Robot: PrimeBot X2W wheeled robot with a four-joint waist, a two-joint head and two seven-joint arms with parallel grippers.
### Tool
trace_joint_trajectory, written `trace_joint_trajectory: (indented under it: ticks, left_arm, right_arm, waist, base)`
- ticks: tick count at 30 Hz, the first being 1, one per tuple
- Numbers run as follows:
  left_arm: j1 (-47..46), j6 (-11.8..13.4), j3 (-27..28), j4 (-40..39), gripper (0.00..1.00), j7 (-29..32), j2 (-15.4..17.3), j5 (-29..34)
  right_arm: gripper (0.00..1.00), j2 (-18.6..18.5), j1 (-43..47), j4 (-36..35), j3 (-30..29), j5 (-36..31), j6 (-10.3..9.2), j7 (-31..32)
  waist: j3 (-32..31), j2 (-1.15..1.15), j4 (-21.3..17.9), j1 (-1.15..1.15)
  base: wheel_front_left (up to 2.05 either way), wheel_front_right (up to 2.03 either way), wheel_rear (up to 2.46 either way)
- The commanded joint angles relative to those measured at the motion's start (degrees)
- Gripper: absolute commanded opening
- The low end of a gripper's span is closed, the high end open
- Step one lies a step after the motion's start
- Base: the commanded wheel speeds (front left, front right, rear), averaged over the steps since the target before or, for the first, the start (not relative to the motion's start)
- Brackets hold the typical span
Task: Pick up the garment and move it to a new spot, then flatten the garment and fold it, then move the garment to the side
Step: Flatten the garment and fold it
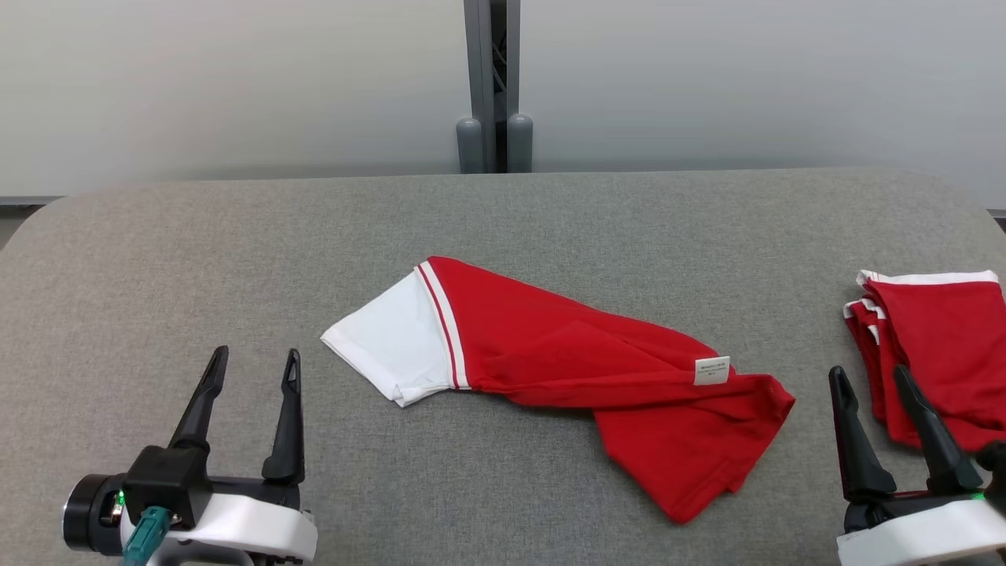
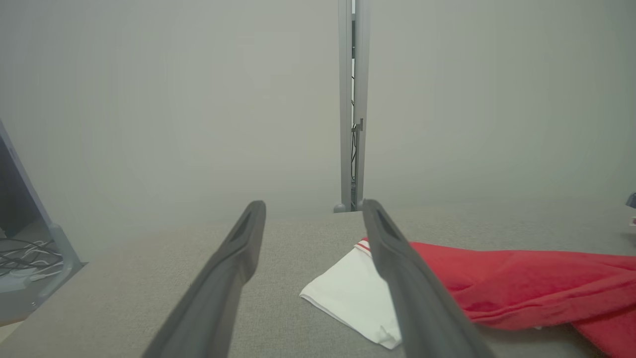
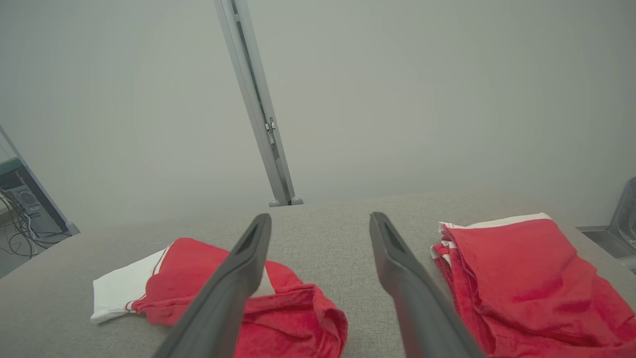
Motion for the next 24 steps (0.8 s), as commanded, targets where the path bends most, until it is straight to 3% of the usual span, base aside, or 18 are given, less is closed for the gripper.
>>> trace_joint_trajectory:
  ticks: [1,8,16,24]
  left_arm:
    - [-1.17,0.33,-0.09,-0.23,1.00,0.15,0.31,-0.08]
    - [-7.25,-3.61,-2.61,4.37,1.00,4.12,0.67,-1.31]
    - [-16.54,-8.86,-2.61,18.62,1.00,6.53,0.67,-5.21]
    - [-23.48,-11.95,-0.55,31.20,1.00,7.89,1.08,-9.29]
  right_arm:
    - [1.00,0.02,-1.06,-0.61,-0.16,-0.17,0.10,0.20]
    - [1.00,-0.20,-3.33,-1.23,1.02,0.08,0.10,0.17]
    - [1.00,-0.70,-6.53,0.39,3.95,1.56,0.10,-1.73]
    - [1.00,-1.18,-8.81,2.32,4.53,2.49,0.10,-3.68]
  waist:
    - [0.60,0.00,0.25,0.00]
    - [4.55,0.00,-0.33,0.00]
    - [10.75,0.00,-4.30,0.00]
    - [14.34,0.00,-6.77,0.00]
  base:
    - [0.00,0.00,0.00]
    - [0.00,0.00,0.00]
    - [0.00,0.00,0.00]
    - [0.00,0.00,0.00]
